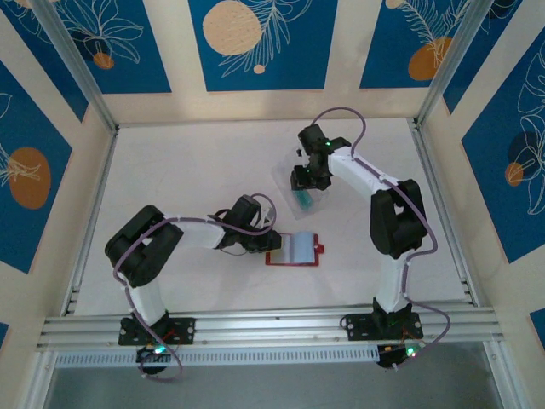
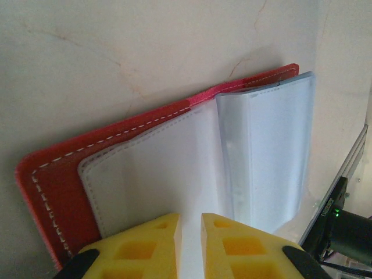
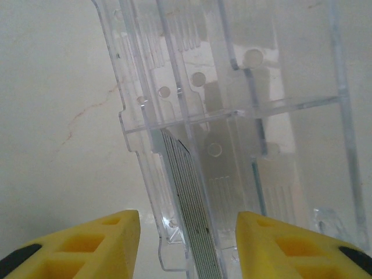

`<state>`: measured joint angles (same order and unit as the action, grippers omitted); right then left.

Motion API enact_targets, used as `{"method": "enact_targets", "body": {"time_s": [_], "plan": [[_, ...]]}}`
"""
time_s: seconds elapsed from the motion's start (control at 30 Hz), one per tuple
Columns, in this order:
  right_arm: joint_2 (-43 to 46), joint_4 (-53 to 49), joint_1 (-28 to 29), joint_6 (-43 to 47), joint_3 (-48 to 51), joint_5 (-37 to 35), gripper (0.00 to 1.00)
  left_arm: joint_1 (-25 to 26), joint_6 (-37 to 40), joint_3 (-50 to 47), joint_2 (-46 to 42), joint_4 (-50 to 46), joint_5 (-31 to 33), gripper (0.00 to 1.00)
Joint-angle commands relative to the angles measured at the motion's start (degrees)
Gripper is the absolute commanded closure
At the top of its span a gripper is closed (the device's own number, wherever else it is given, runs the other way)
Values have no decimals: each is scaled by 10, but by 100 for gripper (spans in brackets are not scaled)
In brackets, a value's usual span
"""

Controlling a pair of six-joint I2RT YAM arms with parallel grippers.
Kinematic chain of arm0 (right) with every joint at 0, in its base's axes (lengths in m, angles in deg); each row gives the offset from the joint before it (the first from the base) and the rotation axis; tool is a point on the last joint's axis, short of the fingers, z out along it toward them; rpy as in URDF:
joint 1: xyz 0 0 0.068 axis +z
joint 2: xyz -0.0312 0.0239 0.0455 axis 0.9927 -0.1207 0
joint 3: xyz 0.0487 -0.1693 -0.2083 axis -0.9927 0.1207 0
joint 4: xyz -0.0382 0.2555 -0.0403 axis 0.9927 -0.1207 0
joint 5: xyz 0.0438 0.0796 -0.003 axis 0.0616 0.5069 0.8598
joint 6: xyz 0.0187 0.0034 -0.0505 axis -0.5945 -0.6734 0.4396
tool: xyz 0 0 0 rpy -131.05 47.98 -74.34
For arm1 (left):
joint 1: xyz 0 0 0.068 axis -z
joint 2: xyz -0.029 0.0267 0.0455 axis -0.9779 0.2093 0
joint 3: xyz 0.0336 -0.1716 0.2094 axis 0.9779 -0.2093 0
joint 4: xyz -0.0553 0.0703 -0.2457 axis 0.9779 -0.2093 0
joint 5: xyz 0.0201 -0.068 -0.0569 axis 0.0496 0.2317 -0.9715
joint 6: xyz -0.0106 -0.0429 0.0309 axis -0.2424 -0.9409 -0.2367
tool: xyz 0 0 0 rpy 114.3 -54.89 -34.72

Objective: Put the credit cards into the card holder

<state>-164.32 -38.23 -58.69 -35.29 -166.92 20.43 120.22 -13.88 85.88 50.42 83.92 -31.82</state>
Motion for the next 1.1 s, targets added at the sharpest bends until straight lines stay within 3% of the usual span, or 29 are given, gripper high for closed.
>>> {"method": "enact_targets", "body": {"time_s": [0.0, 0.27, 0.7, 1.07], "plan": [[-16, -20, 10, 14, -17, -24, 52, 5, 1, -12, 0, -34, 17, 83], [-23, -25, 26, 25, -22, -37, 53, 4, -3, -15, -3, -30, 20, 83], [-6, -11, 16, 24, -19, 81, 55, 4, -6, -25, -5, -19, 20, 83], [-14, -17, 15, 27, -21, 98, 59, 5, -10, -30, -5, -12, 19, 84]]}}
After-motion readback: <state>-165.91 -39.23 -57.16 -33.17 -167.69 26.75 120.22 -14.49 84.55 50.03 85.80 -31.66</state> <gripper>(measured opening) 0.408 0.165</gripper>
